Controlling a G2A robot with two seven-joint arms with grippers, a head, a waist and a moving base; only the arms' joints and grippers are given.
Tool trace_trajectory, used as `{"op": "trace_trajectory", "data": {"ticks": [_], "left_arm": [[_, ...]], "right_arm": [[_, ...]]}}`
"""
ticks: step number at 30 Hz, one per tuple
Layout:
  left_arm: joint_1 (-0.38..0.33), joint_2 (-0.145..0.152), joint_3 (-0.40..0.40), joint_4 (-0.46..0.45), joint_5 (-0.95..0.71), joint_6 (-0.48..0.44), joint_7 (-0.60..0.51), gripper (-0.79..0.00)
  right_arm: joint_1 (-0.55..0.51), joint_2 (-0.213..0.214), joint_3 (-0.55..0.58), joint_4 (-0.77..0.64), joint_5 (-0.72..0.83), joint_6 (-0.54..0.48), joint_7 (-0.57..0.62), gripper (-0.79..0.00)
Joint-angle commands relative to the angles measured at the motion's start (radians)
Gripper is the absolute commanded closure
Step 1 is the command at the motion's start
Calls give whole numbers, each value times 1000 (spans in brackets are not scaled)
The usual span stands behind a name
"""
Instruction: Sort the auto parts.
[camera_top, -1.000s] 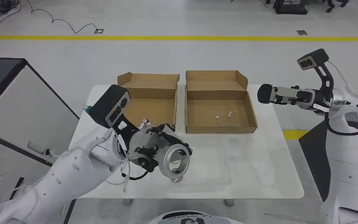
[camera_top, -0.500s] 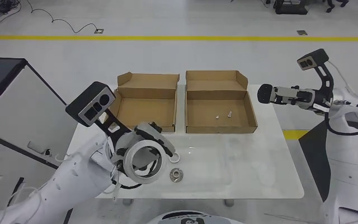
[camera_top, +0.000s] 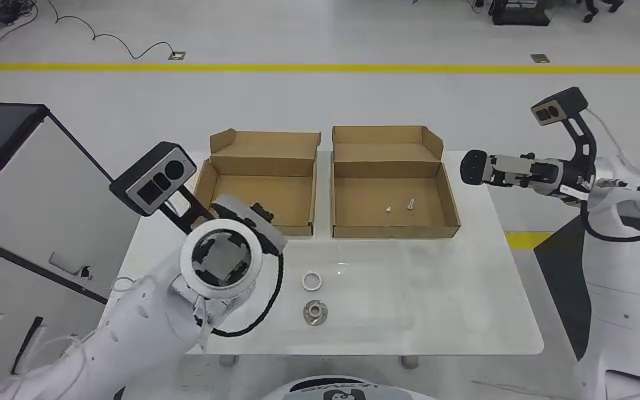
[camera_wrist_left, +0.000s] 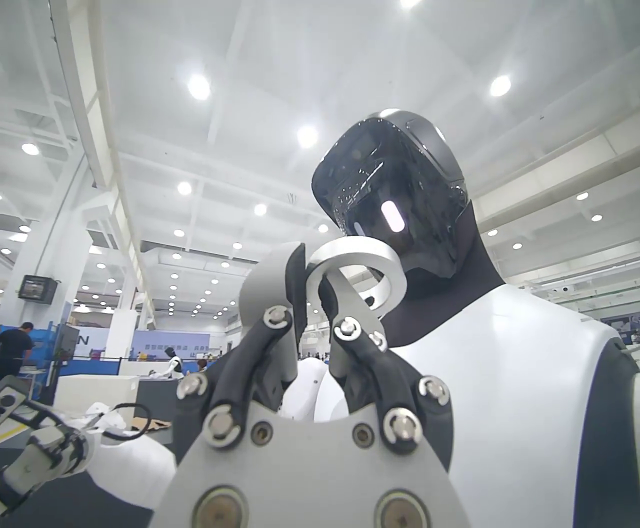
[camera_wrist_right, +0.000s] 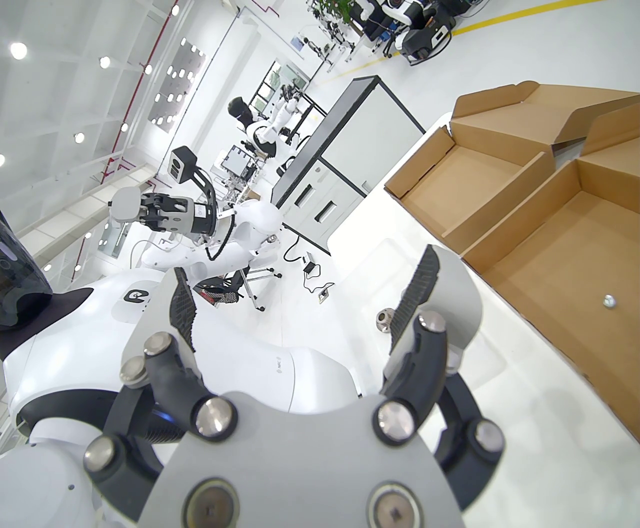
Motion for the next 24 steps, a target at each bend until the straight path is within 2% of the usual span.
{"op": "trace_trajectory", "data": {"ticks": [1, 8, 14, 18, 24], "left_arm": [[6, -4, -2, 4, -3, 0, 4, 0], [28, -10, -18, 52, -7, 0, -45, 0], [47, -2, -51, 115, 17, 0, -193, 0], [56, 0, -69, 111, -11, 0, -252, 0], [68, -12, -75, 75, -115, 0, -236, 0]], "right_arm": [[0, 0, 0, 0, 0, 0, 0, -785], [0, 0, 0, 0, 0, 0, 0, -785], [0, 0, 0, 0, 0, 0, 0, -785], [0, 0, 0, 0, 0, 0, 0, -785], [0, 0, 0, 0, 0, 0, 0, -785]]}}
